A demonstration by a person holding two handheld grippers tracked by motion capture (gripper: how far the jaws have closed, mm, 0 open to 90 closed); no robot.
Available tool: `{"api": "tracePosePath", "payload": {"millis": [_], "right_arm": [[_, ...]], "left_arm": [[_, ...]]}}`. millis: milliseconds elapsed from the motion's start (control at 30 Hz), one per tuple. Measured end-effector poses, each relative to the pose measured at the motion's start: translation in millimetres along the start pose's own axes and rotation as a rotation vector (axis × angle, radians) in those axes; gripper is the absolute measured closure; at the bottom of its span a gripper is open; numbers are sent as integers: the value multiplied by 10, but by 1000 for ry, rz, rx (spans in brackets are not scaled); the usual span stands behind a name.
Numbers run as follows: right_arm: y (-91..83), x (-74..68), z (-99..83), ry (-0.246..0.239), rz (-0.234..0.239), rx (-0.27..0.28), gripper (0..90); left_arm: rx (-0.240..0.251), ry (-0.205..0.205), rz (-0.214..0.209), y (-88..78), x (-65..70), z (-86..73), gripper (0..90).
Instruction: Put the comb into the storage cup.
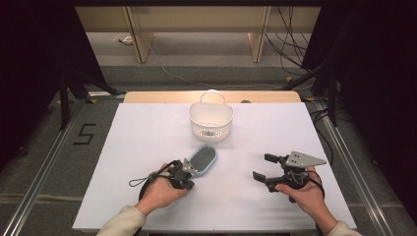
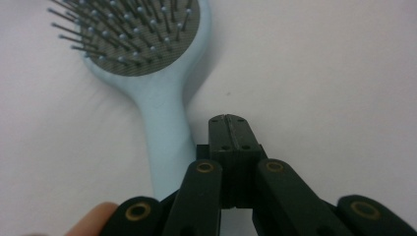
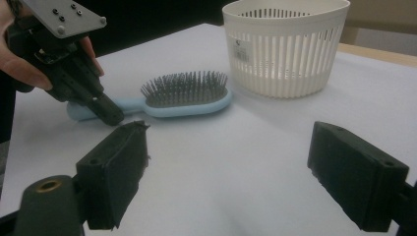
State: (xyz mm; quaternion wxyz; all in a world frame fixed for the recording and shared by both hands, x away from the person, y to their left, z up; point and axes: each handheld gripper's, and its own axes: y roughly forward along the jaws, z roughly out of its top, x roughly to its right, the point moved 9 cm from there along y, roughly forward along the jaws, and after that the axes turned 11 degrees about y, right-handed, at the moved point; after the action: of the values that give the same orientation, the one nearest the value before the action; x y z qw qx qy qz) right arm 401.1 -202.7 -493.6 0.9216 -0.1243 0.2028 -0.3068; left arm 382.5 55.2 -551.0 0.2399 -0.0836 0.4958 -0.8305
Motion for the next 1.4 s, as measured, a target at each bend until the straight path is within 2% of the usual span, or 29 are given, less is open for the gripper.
{"api": "tracePosePath", "payload": {"millis": [300,667,833,867,1000,1067,1133,1200,1300,1333,1400], "right_arm": [[4,2,-1,0,-1,-1,163],[-2,3,2,0,-2,0,163],[-1,1,1,-1,-3,1,163],[-2,2,2,-2,-4,1,163],[-1,10,-1,-2,-7,0,162],[-2,10,0,-2,-7,0,162],[1,12,0,-1,-8,1,162],[1,15,-4,-3,-9,-1,162],[0,12,1,1,-9,1,162],[0,12,1,1,-9,1,162],[-1,14,0,0,-9,1,162]], "left_arm": [[-19,3,43,-21,-122,-63,898],[22,13,20,-26,-119,-77,891],[42,18,18,-47,-98,-73,816],[58,6,17,-53,-91,-62,797],[137,-42,-23,-133,-43,3,668],[186,-44,-29,-182,-30,48,573],[231,-40,-32,-211,-19,84,439],[237,-43,-24,-222,-20,84,279],[254,-35,6,-241,-35,81,89],[263,-41,11,-255,-48,84,89],[277,-51,23,-284,-77,86,12]]}}
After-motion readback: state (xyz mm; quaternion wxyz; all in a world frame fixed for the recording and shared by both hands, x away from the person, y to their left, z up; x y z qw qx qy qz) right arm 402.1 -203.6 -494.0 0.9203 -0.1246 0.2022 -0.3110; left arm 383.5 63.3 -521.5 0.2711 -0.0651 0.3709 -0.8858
